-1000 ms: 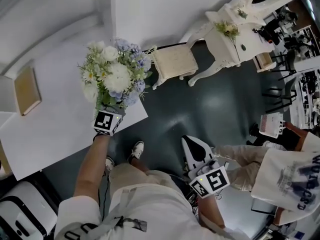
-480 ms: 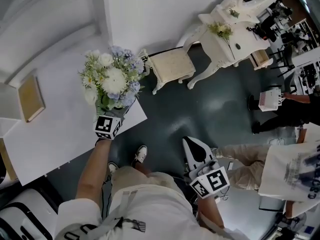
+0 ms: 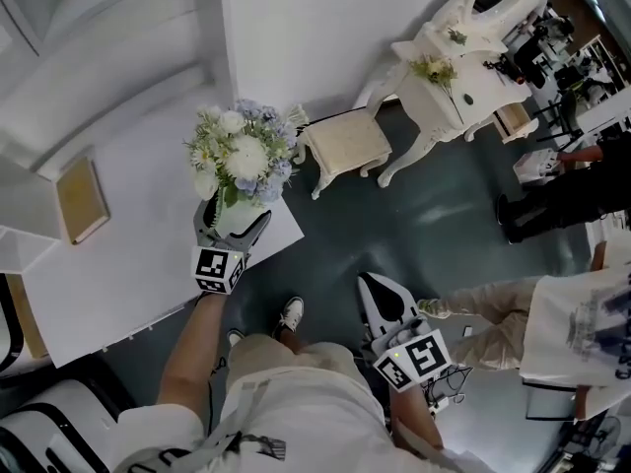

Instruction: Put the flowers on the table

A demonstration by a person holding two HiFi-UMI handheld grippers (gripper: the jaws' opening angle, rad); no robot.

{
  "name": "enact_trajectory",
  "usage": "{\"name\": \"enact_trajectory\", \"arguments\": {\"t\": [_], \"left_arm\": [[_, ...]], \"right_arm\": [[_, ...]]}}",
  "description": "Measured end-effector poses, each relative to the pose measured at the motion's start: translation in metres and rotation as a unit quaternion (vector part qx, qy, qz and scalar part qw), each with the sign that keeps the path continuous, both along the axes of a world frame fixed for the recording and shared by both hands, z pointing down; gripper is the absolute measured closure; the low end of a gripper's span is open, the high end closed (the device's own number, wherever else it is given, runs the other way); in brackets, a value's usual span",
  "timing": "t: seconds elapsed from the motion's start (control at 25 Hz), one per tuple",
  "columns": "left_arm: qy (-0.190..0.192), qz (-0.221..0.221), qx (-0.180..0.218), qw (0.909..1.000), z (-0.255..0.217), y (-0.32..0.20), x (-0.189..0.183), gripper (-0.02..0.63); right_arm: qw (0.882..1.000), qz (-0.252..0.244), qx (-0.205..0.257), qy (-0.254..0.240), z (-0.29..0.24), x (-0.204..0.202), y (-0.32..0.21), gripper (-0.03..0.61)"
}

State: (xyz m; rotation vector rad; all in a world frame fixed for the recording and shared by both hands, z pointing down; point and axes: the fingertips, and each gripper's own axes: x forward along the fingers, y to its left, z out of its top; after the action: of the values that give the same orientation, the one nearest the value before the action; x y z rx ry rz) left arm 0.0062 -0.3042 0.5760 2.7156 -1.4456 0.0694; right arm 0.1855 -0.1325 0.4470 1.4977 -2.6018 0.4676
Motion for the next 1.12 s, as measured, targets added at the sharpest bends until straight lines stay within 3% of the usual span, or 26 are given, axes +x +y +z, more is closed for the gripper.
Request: {"name": "enact_trajectory", "arguments": {"t": [0.32, 0.68, 1.12], "left_arm": [[-0.001, 0.009, -0.014, 0.9999, -0.009, 0.031, -0.022, 0.115], [-0.012, 0.014, -0.043, 0.9989, -0.013, 0.050, -0.032, 0.117], [-0.014, 0.041, -0.019, 0.9989, -0.057, 0.078, -0.034, 0.155]], "right_arm": [[1.000, 0.011, 0.017, -0.003, -0.017, -0.025, 0.032, 0.568], [0.997, 0.066, 0.031, -0.002, -0.028, -0.027, 0.082, 0.568], [0.992, 0.120, 0.033, -0.013, -0.030, -0.032, 0.129, 0.568]]}}
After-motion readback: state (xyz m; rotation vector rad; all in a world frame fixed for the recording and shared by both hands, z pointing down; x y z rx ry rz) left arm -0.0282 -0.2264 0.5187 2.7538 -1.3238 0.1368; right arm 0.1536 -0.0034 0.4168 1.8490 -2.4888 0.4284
